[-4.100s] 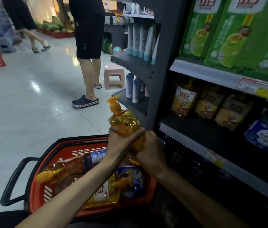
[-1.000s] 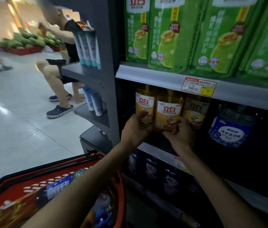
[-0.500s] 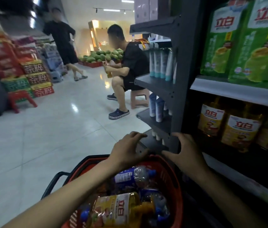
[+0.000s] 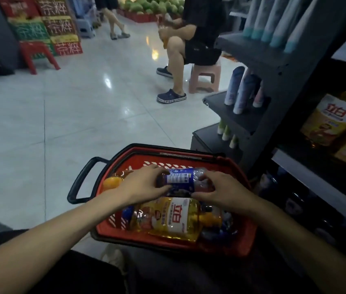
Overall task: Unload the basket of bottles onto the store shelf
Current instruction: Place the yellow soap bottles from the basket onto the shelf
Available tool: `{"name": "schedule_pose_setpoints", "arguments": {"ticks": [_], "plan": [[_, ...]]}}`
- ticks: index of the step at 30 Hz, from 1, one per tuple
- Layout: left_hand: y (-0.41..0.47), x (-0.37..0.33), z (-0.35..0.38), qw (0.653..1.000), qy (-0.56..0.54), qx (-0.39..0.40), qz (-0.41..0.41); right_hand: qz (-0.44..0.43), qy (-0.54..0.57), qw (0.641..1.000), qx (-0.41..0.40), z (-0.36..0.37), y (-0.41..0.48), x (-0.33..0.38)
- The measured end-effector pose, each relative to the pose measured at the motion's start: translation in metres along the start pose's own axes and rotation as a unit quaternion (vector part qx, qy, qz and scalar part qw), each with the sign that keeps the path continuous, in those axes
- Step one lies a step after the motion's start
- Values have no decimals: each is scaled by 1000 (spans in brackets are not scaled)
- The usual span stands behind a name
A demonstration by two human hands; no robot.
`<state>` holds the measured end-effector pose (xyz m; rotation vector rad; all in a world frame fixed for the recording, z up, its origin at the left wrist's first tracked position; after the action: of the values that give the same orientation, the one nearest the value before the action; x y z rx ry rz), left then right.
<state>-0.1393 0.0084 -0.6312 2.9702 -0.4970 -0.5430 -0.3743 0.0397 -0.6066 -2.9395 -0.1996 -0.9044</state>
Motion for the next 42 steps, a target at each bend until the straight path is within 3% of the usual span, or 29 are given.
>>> {"name": "schedule_pose_setpoints", "arguments": {"ticks": [5,18,25,29,33,38,40,42], "plan": [[-20,5,28,992,-18,113,55,33,-47,978,200,28,-7,-1],[-3,5,46,946,-175,270,-32,-17,-120,968,221,45,2,5],[4,4,46,950,-212,222,-56,-209,-279,935,60,36,5,17],[1,0,43,971,-191,125,-70,-257,-295,920,-10,31,0,13],[5,4,38,957,-251,74,-127,-302,-297,901,-97,15,-3,14],[16,-6,22,913,-358,13,-198,-250,-194,911,-264,-23,-7,16],[20,-13,19,882,-415,-8,-223,-170,-108,932,-302,-34,-9,10],[24,-21,17,856,-457,-25,-239,-67,4,958,-278,-38,-9,0]]}}
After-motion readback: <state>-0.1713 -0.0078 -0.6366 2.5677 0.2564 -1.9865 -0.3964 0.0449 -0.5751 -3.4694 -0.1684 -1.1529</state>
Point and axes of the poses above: each hand's wrist, its own y-axis towards the middle knuckle, its own z-axis out of the palm, x = y × z, the point moved 3 cm from there along y, towards the middle knuckle, and after that the axes turned 14 degrees about -x, right-handed, at the moved point
